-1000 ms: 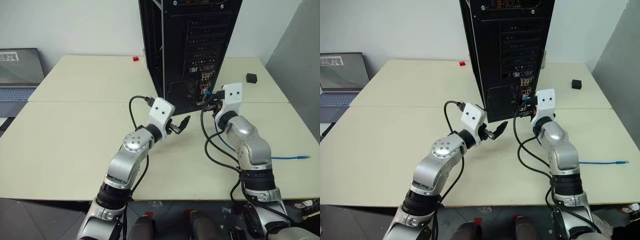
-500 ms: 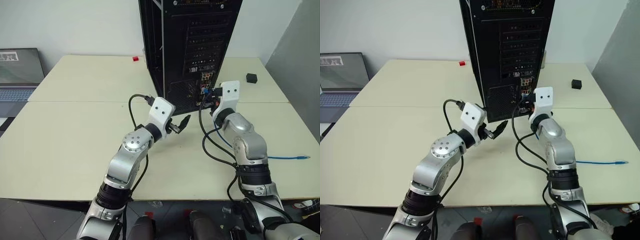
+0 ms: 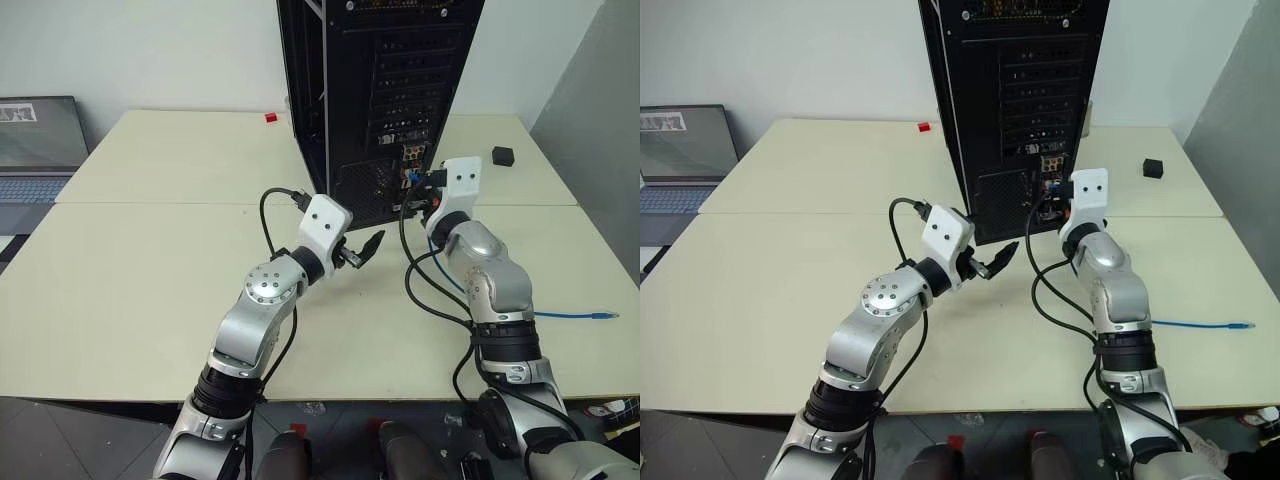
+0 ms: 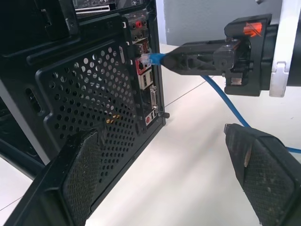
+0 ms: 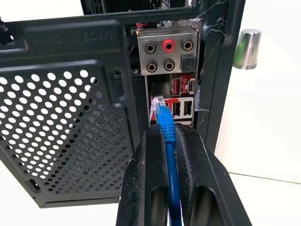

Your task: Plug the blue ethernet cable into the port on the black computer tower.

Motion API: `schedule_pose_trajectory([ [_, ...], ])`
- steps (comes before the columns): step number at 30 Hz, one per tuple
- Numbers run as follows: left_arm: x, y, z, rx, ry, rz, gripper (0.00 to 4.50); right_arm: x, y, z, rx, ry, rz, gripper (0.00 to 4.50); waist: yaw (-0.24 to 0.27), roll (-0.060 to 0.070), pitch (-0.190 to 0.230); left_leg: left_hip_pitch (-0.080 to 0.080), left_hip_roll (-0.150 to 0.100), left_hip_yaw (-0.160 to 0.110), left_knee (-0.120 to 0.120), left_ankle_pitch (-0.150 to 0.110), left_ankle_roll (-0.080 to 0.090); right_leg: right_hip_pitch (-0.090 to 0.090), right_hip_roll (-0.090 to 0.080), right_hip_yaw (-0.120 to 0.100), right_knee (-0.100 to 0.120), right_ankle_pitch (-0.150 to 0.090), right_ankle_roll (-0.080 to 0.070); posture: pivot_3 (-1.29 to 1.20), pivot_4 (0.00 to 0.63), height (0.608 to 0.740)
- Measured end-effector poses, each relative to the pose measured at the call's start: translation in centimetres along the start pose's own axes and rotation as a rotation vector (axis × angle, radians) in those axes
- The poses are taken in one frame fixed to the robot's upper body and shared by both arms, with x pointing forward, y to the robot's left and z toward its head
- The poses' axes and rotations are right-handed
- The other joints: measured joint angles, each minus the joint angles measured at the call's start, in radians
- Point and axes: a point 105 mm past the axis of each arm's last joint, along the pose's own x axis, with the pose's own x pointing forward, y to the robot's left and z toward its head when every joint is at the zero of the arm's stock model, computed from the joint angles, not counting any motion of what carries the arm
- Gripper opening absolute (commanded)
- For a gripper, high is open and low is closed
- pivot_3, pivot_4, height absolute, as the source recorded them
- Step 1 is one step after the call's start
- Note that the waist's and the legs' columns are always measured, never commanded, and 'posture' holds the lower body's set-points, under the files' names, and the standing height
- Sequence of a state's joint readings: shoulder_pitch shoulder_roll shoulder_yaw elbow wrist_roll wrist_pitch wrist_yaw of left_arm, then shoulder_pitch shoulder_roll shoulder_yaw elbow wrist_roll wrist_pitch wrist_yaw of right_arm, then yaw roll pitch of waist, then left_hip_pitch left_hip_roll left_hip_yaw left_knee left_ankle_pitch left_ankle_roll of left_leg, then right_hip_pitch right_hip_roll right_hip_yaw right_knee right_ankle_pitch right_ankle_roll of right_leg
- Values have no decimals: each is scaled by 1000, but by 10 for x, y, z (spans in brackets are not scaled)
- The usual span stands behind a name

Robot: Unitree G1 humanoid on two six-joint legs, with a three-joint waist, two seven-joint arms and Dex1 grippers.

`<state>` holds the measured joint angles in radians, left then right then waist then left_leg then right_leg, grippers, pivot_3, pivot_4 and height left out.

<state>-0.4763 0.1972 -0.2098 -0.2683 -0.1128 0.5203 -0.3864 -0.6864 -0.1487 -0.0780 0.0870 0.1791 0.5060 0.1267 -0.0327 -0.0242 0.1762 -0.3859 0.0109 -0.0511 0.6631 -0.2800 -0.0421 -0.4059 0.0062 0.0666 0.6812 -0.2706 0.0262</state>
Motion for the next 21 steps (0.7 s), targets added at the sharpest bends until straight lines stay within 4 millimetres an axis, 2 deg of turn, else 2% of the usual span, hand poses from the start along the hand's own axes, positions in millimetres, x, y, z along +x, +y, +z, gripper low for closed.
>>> schedule_pose_trajectory([
  [21, 0, 0, -1, -1, 3, 1, 4240, 4, -5, -7, -15, 16, -17, 0, 0, 0, 0, 0, 0, 0, 0, 0, 0, 0, 0, 0, 0, 0, 0, 0, 150, 740],
])
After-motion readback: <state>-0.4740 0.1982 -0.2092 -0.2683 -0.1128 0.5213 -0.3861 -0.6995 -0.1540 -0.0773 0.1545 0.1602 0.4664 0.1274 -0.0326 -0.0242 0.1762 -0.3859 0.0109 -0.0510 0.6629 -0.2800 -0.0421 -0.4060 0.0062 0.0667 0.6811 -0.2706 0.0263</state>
